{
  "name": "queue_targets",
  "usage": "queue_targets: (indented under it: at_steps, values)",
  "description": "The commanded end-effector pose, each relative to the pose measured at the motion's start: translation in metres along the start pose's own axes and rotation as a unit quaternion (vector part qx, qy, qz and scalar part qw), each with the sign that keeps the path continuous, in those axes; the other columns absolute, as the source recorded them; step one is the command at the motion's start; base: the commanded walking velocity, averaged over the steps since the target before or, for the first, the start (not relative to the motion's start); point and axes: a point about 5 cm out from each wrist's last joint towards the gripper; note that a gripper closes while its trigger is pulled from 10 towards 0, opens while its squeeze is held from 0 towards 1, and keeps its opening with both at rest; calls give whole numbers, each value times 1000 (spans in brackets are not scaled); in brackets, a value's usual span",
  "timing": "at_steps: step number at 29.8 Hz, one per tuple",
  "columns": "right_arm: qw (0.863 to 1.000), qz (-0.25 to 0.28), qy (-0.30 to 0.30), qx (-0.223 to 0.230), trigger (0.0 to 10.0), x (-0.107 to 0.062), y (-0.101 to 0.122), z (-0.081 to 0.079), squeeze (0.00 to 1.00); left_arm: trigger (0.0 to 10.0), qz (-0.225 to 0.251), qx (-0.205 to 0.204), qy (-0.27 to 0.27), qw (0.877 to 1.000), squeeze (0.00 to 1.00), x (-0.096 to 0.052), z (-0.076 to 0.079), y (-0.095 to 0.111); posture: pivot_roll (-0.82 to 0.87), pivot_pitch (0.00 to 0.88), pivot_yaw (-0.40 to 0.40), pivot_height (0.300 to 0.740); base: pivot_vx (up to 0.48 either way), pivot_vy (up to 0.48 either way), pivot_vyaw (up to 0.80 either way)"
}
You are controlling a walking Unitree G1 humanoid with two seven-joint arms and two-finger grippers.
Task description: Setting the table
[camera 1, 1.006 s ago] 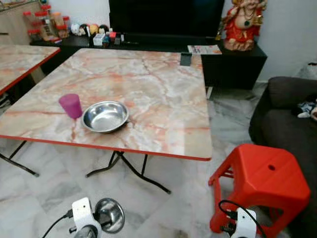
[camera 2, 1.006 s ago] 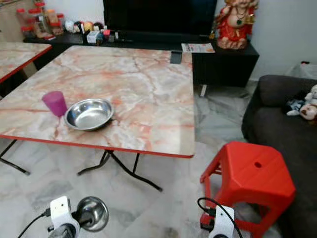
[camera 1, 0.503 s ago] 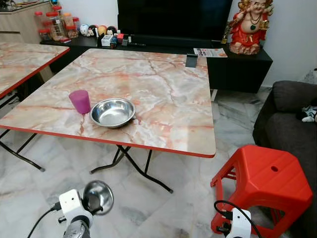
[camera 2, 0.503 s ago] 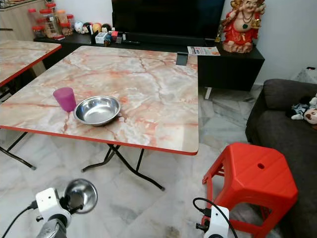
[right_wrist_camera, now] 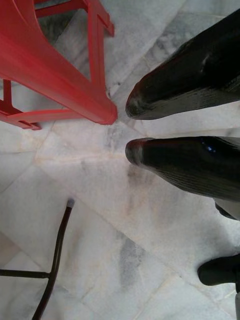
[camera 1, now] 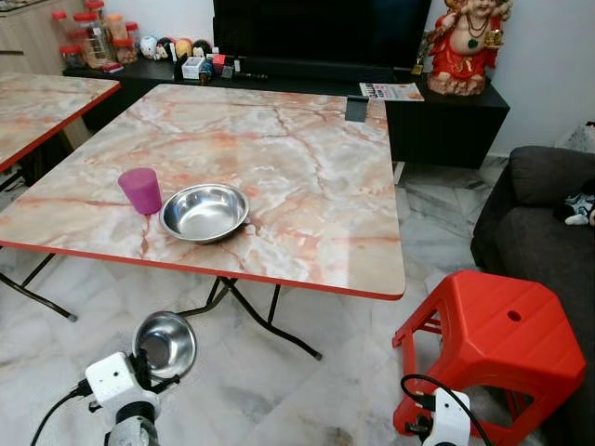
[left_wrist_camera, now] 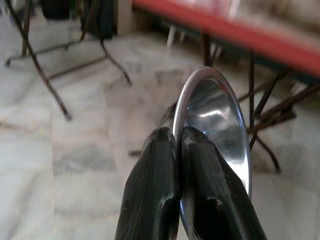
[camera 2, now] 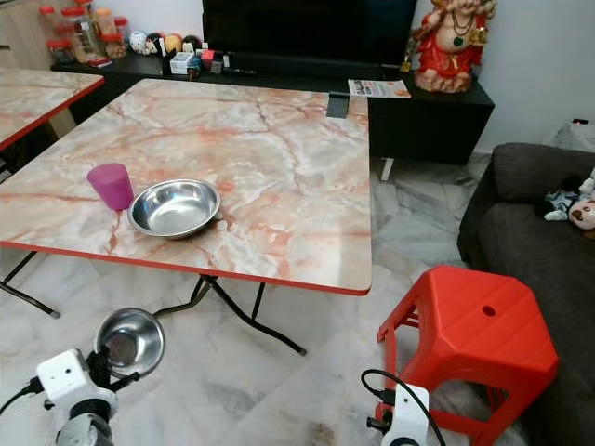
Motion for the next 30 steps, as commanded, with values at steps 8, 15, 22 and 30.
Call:
queue_targets:
  at_steps: [8,15,22,30]
  values:
    - [1000,0,11,-14,10000,2,4,-4,0,10000,97,15,-75,992,0,3,34,64,37,0,-53,740,0,0,0]
    - [1000,0,12,-14,10000,2,5,-5,0,10000,142,6,-100,985,0,4,52,103,37,0,-52,740,0,0,0]
    - [1000,0,12,-13,10000,2,5,-6,0,10000,155,-32,-143,977,0,16,77,127,35,0,-51,740,0,0,0]
    - [1000,0,12,-13,10000,2,5,-6,0,10000,153,-37,-146,977,0,19,81,129,34,0,-51,740,0,0,0]
Point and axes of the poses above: a point about 5 cm out from each wrist's last joint towards the gripper, its own x axis pointing out of the wrist towards the gripper, its own y axis along the axis of the wrist's last joint, z = x × y
